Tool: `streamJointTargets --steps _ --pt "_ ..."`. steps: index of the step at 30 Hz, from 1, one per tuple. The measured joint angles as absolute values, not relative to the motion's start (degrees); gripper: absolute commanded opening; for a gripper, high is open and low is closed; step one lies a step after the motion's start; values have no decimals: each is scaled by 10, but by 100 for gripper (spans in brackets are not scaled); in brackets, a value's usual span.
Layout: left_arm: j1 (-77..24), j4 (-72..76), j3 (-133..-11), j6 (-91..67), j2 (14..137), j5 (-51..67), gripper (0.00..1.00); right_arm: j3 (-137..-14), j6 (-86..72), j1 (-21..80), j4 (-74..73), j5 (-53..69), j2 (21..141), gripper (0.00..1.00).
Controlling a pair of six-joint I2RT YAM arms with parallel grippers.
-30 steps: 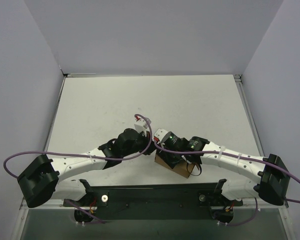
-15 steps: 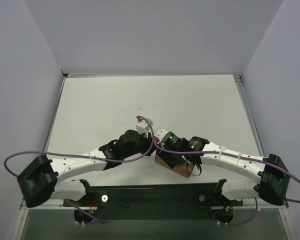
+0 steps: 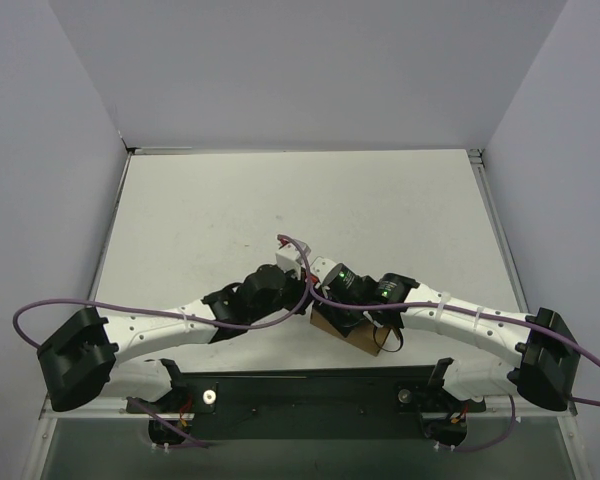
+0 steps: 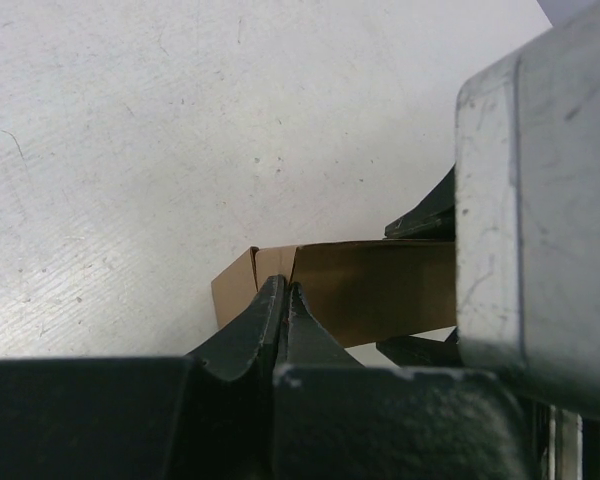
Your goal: Fold the paper box
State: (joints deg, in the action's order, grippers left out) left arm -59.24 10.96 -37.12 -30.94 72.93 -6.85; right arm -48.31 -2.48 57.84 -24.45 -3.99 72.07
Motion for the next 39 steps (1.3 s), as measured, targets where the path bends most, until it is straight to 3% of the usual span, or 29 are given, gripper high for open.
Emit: streamJointTargets --steps 17,20,28,39 --pt "-618 121 -367 -331 737 -133 0 -480 -19 579 -242 -56 721 37" --pt "-618 123 -364 -330 735 -135 0 -480 -19 580 -242 -56 720 43" --pt "-634 84 -384 -307 735 -139 0 -479 -58 581 -239 -70 689 74" --pt "-662 30 -421 -278 749 -154 0 -479 -164 577 -275 -131 557 78"
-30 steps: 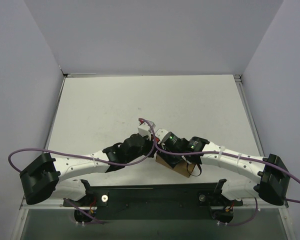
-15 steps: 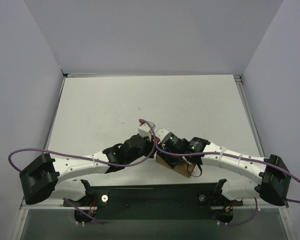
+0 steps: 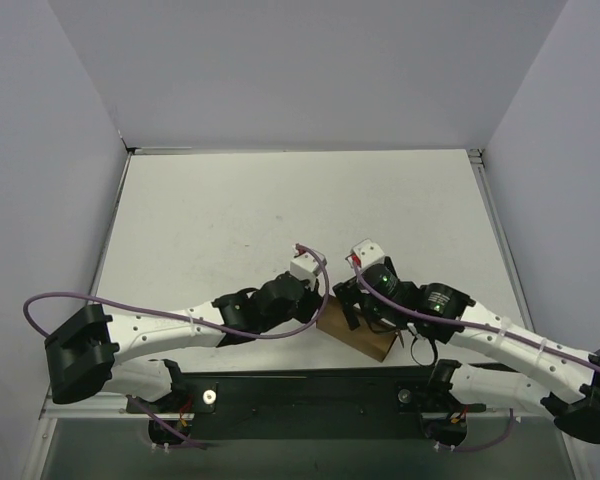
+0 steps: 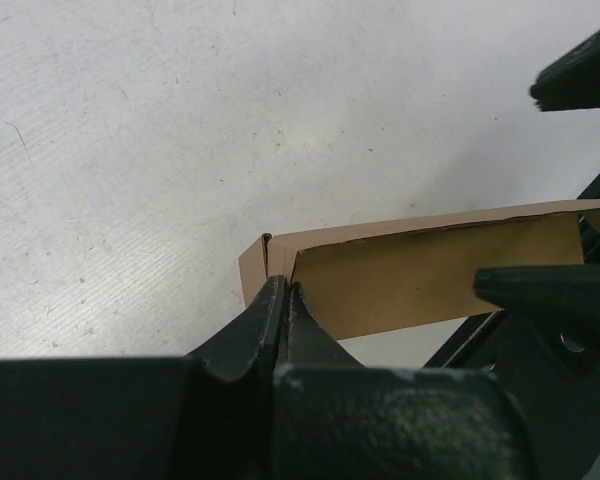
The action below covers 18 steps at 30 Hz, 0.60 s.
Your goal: Fold the paper box
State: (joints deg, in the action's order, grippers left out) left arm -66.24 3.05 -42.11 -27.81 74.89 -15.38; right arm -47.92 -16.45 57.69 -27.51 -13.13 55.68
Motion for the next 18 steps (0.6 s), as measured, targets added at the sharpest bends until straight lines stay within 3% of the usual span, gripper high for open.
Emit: streamJointTargets --steps 11,18 --pt "-672 1 -441 -278 757 -175 0 -484 -377 566 -475 -158 416 69" --pt "-675 -11 -448 -280 760 -180 0 -492 -462 567 -565 -148 401 63"
